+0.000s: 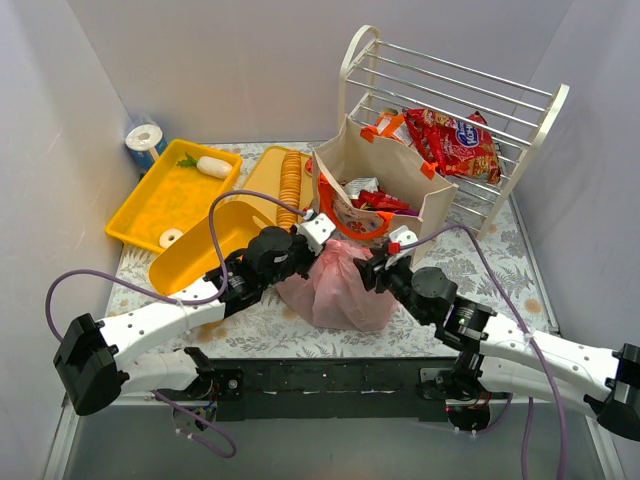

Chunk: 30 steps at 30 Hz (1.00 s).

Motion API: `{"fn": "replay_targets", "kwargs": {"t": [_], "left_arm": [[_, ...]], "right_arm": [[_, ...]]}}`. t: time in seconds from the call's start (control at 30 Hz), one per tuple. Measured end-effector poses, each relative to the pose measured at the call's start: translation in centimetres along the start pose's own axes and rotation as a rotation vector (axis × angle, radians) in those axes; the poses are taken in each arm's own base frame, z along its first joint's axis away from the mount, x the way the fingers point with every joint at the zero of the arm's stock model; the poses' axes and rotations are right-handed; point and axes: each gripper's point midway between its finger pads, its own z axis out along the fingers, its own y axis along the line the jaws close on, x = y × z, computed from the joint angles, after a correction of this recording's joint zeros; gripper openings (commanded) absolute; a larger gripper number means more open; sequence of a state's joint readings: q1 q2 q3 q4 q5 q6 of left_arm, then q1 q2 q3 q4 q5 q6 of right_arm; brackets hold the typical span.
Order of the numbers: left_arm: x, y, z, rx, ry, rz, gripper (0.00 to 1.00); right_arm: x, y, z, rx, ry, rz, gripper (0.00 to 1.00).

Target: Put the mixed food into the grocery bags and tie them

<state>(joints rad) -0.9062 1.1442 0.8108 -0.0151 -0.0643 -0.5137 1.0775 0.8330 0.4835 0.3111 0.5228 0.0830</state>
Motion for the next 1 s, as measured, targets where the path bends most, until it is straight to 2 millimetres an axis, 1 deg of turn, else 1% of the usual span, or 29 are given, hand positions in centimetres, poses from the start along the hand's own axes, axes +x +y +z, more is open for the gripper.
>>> {"fn": "replay_targets", "kwargs": {"t": [0.1, 0.2, 0.27, 0.37, 0.4, 0.43, 0.47, 0.5, 0.53, 0.6, 0.7, 0.77, 0.83, 0.9, 1.0], "left_arm": [[1.4, 0.7, -0.1, -0.041, 0.035, 0.016, 0.0], [1.9, 0.8, -0.4, -0.053, 0.045, 0.034, 0.0], [1.6, 0.7, -0.5, -0.054, 0.037, 0.044, 0.0], [1.4, 0.6, -0.9, -0.062, 0.025, 0.066, 0.0], [1.4, 0.5, -1.0, -0.066, 0.024, 0.076, 0.0], [1.5, 0.3, -1.2, -0.07, 0.023, 0.087, 0.0], [1.5, 0.2, -1.3, -0.076, 0.021, 0.098, 0.0], [1.6, 0.1, -1.5, -0.078, 0.02, 0.107, 0.0], [1.6, -0.1, -1.7, -0.081, 0.015, 0.118, 0.0], [1.6, -0.3, -2.1, -0.087, 0.004, 0.136, 0.0], [0.7, -0.4, -2.8, -0.095, -0.03, 0.143, 0.0], [-0.1, -0.3, -3.4, -0.099, -0.059, 0.143, 0.0], [-0.9, -0.1, -3.8, -0.103, -0.09, 0.14, 0.0], [-1.4, 0.0, -4.1, -0.106, -0.11, 0.139, 0.0], [-1.7, 0.0, -4.3, -0.108, -0.121, 0.14, 0.0]], "right_arm": [[-0.6, 0.1, -1.2, -0.04, 0.016, 0.002, 0.56], [-2.2, 0.1, -1.6, -0.072, 0.031, -0.003, 0.55], [-3.8, -0.1, -1.1, -0.087, 0.045, -0.01, 0.55], [-6.3, -0.8, 1.2, -0.129, 0.075, -0.005, 0.52], [-6.5, -1.1, 2.4, -0.155, 0.094, -0.008, 0.52], [-6.3, -1.2, 3.4, -0.18, 0.119, -0.009, 0.47], [-5.8, -1.4, 4.2, -0.202, 0.154, -0.011, 0.45], [-5.0, -1.3, 4.8, -0.225, 0.184, -0.016, 0.42], [-4.0, -1.0, 5.3, -0.26, 0.222, -0.017, 0.37], [-1.4, -0.3, 6.0, -0.333, 0.3, -0.012, 0.35], [1.0, 0.2, 6.5, -0.409, 0.366, -0.007, 0.33], [1.8, 0.5, 6.6, -0.459, 0.382, -0.018, 0.33], [2.0, 1.0, 6.7, -0.514, 0.373, -0.036, 0.36], [2.0, 2.0, 6.7, -0.595, 0.351, -0.061, 0.39], [2.3, 3.6, 6.7, -0.731, 0.318, -0.084, 0.39]]}}
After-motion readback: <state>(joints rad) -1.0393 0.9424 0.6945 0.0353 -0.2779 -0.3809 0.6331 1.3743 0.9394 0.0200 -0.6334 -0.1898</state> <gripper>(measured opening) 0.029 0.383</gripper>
